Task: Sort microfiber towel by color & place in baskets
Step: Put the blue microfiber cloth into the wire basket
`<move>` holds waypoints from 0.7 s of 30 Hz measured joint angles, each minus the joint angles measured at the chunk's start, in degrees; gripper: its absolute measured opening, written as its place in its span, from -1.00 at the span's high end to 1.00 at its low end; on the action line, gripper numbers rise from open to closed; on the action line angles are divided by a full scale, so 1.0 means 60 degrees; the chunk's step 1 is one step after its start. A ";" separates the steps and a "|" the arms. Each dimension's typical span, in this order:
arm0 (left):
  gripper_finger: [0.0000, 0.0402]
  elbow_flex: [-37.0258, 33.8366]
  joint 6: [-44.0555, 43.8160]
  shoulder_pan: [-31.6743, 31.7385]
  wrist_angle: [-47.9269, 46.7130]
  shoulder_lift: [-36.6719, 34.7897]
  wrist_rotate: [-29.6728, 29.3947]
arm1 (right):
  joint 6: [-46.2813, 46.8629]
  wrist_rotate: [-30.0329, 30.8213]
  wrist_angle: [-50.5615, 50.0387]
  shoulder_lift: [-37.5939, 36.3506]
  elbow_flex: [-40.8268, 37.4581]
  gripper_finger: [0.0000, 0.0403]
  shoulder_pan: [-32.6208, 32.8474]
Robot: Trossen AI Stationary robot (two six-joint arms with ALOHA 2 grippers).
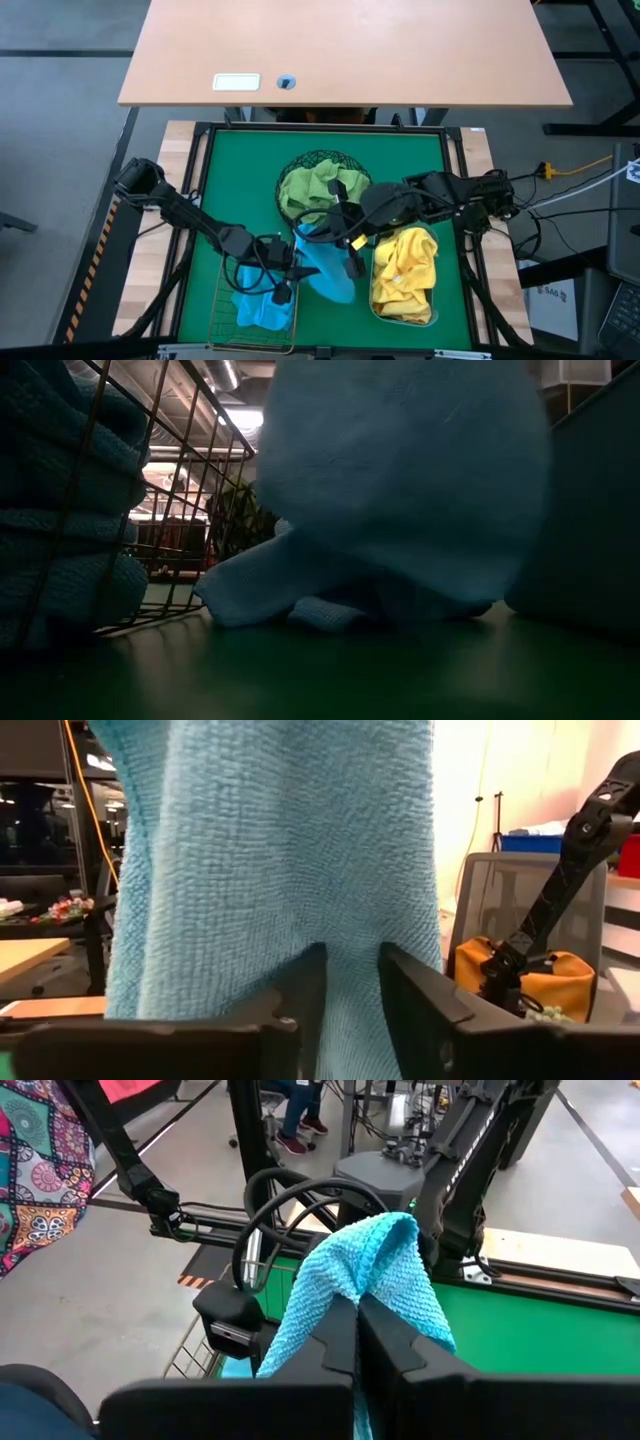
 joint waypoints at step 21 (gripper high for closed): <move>0.03 0.0000 -0.0025 0.0009 -0.0599 -0.0004 -0.0337 | -0.0026 0.0902 -0.0064 0.0000 -0.0004 1.00 0.0000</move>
